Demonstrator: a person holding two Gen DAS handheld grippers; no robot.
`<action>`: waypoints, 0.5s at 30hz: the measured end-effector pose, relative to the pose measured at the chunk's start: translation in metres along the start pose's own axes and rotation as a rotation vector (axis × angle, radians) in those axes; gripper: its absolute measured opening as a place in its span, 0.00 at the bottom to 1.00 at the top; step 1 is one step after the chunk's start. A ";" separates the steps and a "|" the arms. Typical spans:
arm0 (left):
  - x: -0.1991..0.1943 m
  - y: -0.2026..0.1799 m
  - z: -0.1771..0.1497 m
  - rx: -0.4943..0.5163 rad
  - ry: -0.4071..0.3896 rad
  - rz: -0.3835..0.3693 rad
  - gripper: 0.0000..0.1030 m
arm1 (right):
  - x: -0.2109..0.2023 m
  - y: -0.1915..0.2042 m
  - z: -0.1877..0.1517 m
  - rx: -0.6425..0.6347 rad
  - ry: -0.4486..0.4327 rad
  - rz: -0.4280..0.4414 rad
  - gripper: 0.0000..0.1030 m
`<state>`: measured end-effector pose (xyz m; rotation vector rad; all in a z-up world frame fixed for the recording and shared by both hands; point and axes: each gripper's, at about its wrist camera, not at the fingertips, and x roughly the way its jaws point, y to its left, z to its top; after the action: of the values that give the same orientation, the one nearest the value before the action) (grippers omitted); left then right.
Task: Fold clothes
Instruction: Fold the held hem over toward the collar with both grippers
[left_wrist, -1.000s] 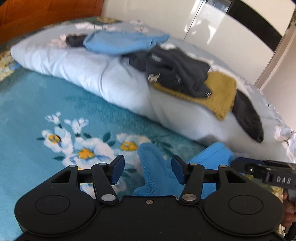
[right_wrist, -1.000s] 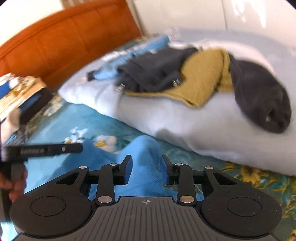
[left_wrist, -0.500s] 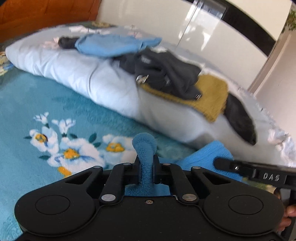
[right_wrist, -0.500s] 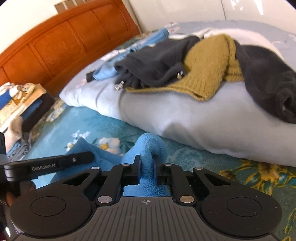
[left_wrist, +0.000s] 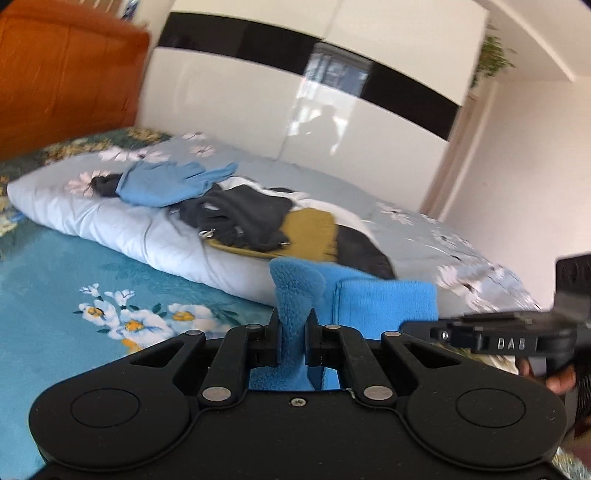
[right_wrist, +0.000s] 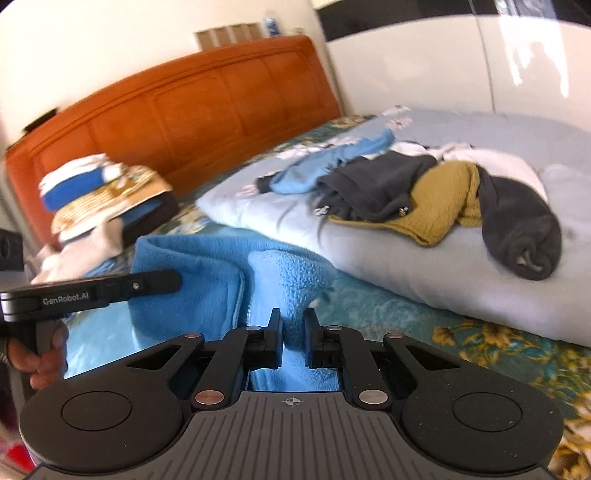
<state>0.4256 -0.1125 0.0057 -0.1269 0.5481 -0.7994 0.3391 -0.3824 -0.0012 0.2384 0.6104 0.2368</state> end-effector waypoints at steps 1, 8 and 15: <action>-0.013 -0.007 -0.006 0.009 -0.002 -0.006 0.07 | -0.012 0.004 -0.005 -0.006 -0.002 0.008 0.08; -0.087 -0.045 -0.063 0.089 0.038 -0.016 0.08 | -0.081 0.028 -0.058 -0.060 0.034 0.042 0.08; -0.131 -0.066 -0.139 0.114 0.123 0.022 0.10 | -0.110 0.043 -0.128 -0.054 0.112 0.053 0.08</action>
<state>0.2376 -0.0520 -0.0373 0.0335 0.6173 -0.8187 0.1695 -0.3538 -0.0317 0.1903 0.7082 0.3187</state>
